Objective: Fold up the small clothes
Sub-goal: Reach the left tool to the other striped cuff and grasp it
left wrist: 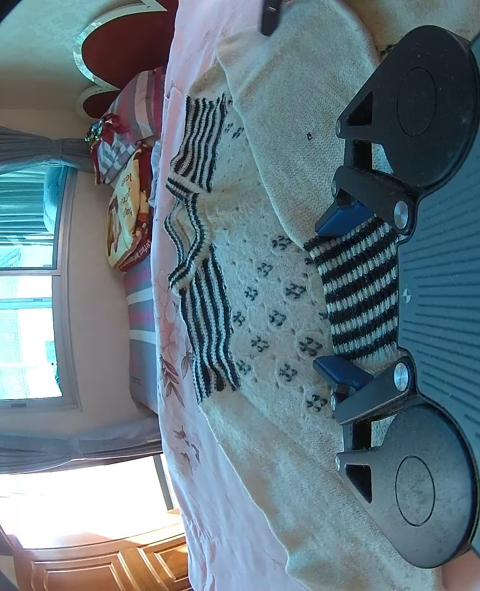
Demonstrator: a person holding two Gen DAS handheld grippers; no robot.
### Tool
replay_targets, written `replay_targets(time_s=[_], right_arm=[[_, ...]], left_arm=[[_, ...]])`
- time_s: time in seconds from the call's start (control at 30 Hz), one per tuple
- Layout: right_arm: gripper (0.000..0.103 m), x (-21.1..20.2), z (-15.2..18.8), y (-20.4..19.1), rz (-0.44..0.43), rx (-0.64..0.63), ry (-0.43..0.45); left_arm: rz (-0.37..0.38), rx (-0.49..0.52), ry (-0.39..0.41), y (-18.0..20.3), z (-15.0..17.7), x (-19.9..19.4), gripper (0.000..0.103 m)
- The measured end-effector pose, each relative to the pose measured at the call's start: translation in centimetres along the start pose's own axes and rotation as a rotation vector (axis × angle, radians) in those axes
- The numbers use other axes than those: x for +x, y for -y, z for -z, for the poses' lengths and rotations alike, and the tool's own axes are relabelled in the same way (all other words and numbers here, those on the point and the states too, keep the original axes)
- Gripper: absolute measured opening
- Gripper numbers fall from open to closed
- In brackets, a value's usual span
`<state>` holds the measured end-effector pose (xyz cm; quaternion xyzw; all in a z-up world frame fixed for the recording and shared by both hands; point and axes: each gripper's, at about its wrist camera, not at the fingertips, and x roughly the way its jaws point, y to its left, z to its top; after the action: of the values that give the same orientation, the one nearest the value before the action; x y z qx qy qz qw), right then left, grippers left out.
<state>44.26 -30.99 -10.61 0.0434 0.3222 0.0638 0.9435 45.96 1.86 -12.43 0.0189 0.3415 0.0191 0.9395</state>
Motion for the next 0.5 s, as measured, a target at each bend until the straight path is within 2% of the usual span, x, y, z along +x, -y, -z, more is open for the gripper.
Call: replay_targets(time_s=[0.07,0.1,0.13,0.17,0.23,0.27,0.37,0.47,0.5], right_arm=[[0.029,-0.7,-0.3,-0.1,0.006,0.011,0.000],[0.030,-1.4,-0.6,0.2,-0.010,0.049,0.007],[0.030,-2.4,-0.8,0.2,-0.022,0.071,0.026],[0.030,-3.4,-0.8,0.2,-0.027,0.078,0.046],[0.031,-5.3,-0.3,0.3,-0.043,0.086,0.067],[0.031,-6.0,0.1,0.3,-0.054,0.094,0.064],[0.031,-7.6,1.7,0.4,-0.062,0.127,0.036],[0.031,-8.6,3.5,0.0,-0.059,0.165,0.004],[0.031,-8.9,4.0,-0.3,-0.059,0.175,-0.007]], left_arm=[[0.003,0.004,0.002,-0.2,0.0,-0.2,0.076],[0.007,-0.001,-0.003,-0.5,0.0,-0.2,0.089],[0.016,-0.022,-0.028,-1.2,0.1,-0.3,0.095],[0.049,-0.063,-0.042,-2.4,0.3,-0.7,0.095],[0.087,-0.151,-0.003,-4.9,1.2,-3.0,0.095],[0.075,-0.176,0.037,-6.3,2.1,-4.7,0.095],[0.009,-0.259,0.070,-10.9,5.1,-8.7,0.095],[-0.057,-0.400,0.068,-16.4,8.5,-11.5,0.095],[-0.070,-0.466,0.057,-18.8,9.7,-11.9,0.089]])
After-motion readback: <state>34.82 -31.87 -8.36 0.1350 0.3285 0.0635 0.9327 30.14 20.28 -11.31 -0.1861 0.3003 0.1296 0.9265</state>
